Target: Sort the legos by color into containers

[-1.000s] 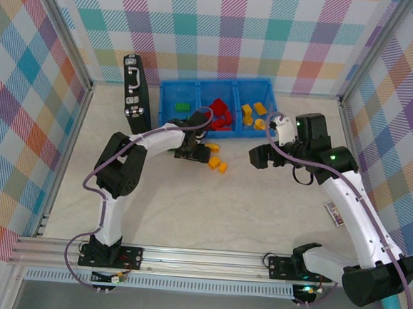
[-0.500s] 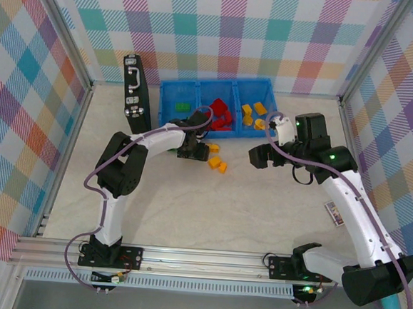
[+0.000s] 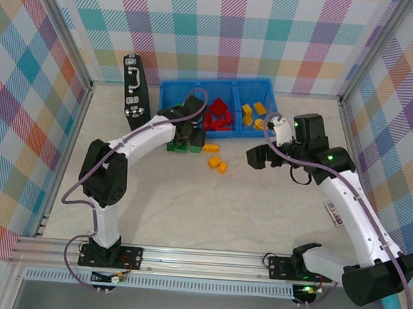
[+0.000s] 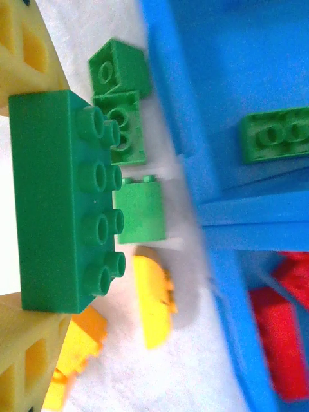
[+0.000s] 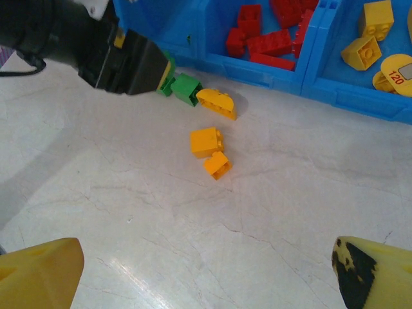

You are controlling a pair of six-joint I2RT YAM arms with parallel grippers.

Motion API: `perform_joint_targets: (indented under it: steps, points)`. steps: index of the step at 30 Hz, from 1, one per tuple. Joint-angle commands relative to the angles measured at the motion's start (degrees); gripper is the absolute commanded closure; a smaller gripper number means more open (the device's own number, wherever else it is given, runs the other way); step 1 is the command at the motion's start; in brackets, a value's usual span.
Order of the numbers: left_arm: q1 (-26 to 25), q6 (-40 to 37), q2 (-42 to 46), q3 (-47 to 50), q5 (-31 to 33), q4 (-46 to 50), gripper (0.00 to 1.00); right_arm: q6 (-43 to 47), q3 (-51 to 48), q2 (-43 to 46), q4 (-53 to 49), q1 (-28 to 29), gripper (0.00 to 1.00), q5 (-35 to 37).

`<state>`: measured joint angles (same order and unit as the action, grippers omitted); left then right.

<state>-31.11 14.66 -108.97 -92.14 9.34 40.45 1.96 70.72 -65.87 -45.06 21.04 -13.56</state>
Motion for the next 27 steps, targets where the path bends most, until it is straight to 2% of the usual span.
perform_joint_targets:
  steps: [1,5,9,13,18,27]
  points:
    - [2.3,-3.0,0.0,-2.7,3.7,1.2,0.43,-0.2,-0.1,0.2,0.8,0.4,0.01,-0.9]
    - [5.7,-4.6,-2.8,-6.1,4.2,-1.6,0.44,0.2,-0.1,0.4,0.8,0.3,0.01,0.0]
    - [8.6,-4.7,-6.3,-9.4,1.6,-5.3,0.44,0.4,-0.1,0.3,0.7,0.4,0.01,0.6]
    - [9.4,-5.8,-11.5,-14.8,1.1,-4.9,0.44,0.5,0.0,0.0,0.5,0.4,0.01,0.7]
    - [9.9,-5.3,-14.3,-16.1,0.7,-7.1,0.44,0.5,0.0,-0.6,0.5,0.4,0.01,0.9]
    - [9.9,-4.9,-13.8,-15.7,0.0,-7.5,0.31,0.4,-0.3,-0.8,0.7,0.4,0.01,0.9]
